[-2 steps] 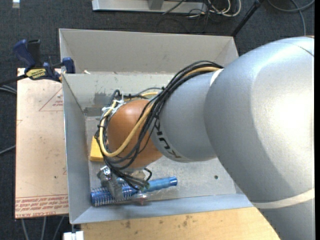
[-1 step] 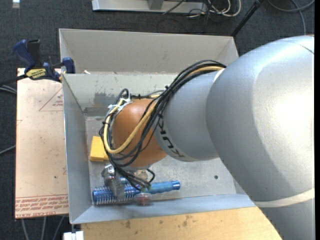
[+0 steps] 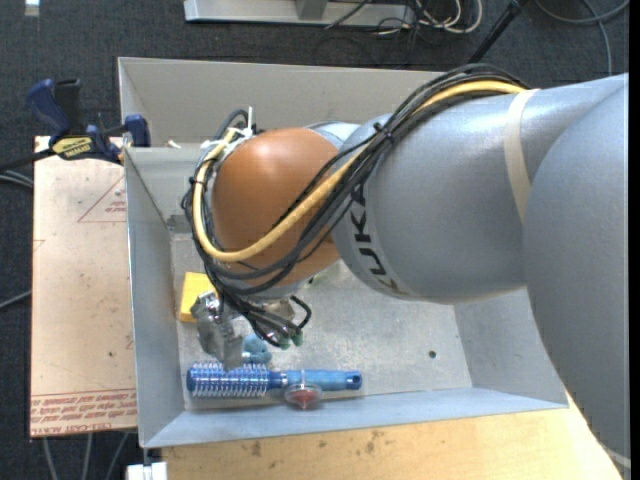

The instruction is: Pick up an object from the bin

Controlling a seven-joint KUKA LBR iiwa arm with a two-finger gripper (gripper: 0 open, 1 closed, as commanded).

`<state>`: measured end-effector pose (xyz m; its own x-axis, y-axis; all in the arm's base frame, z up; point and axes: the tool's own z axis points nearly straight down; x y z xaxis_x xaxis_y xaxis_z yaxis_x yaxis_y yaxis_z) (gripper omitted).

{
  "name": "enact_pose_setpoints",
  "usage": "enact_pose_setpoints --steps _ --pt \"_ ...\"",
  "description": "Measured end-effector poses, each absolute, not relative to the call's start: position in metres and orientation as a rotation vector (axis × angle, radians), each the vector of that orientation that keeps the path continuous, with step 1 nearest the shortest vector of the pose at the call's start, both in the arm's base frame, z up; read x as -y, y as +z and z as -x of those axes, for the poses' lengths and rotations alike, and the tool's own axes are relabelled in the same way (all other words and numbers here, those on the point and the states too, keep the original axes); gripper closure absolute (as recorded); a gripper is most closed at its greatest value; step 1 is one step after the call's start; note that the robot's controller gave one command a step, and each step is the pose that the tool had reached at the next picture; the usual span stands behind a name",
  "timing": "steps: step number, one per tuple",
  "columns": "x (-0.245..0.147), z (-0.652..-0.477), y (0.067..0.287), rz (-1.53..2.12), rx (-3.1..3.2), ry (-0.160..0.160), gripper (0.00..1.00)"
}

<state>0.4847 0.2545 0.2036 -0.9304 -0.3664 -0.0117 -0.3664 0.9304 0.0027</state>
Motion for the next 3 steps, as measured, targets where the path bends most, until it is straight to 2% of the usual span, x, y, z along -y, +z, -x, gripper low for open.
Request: enact_pose_setpoints --steps 1,2,3 --pt "-0.24 -0.498 0.157 0.461 -3.11 0.0 1.0" --pt "-0.241 -0.498 0.159 0.46 -3.108 0.002 0.0" --pt "-0.244 -0.481 0.084 0.577 -3.081 0.003 0.0"
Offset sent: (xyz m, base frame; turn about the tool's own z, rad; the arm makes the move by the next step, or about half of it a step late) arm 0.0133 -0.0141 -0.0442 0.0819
